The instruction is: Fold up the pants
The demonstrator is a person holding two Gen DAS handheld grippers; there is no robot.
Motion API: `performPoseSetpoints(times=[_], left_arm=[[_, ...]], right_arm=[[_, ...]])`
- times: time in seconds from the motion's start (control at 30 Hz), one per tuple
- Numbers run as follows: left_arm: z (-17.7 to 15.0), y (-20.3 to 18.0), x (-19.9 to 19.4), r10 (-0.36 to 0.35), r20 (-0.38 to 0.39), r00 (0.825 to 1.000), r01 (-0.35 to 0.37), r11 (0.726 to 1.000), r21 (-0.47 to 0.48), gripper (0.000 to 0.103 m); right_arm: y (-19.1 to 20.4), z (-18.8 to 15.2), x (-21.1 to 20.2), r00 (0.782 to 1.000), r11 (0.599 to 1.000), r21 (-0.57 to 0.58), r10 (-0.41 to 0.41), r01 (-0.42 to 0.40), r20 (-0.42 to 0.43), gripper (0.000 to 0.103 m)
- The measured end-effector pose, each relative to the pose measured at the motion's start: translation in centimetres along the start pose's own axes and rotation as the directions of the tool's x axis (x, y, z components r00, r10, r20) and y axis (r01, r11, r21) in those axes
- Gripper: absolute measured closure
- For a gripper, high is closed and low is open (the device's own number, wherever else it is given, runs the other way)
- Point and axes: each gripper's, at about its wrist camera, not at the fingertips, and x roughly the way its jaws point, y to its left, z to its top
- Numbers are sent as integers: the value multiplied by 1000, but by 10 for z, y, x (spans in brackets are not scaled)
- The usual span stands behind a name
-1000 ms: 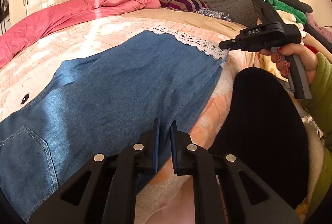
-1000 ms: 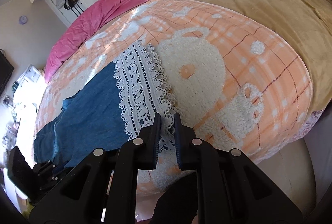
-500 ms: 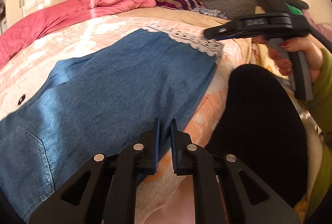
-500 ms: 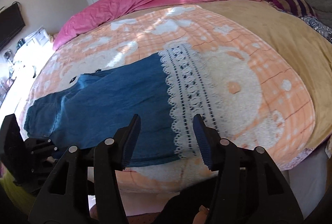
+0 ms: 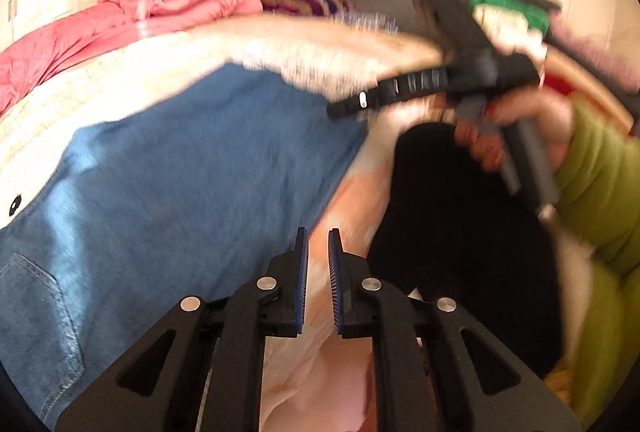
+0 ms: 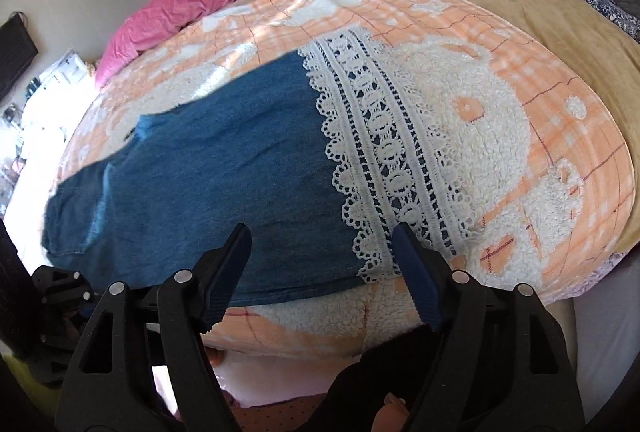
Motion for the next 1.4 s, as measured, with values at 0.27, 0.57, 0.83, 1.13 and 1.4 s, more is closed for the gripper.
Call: performPoseSetpoints(times=[0.27, 0.57, 0.83, 1.13, 1.4], left_arm=[[28, 47, -41, 124, 69, 990, -105, 968, -230, 64], [75, 119, -38, 292, -62, 954, -298, 913, -279, 60], [91, 159, -10, 312, -158, 937, -341, 913, -223, 42], [72, 182, 27, 222, -201, 954, -275, 913, -300, 39], [69, 191, 48, 194, -232, 953, -265, 905, -332, 39]], right_arm=[[-18, 27, -36, 993, 998, 24, 53, -56, 109, 35], [-7, 98, -21, 989, 999, -46, 32, -25, 142, 31], [11, 171, 9, 986, 987, -152, 73, -50, 151, 23], [-49, 152, 63, 993, 994, 9, 109, -110, 51, 23], [-72, 151, 71, 984, 977, 119, 178, -180, 22, 23]])
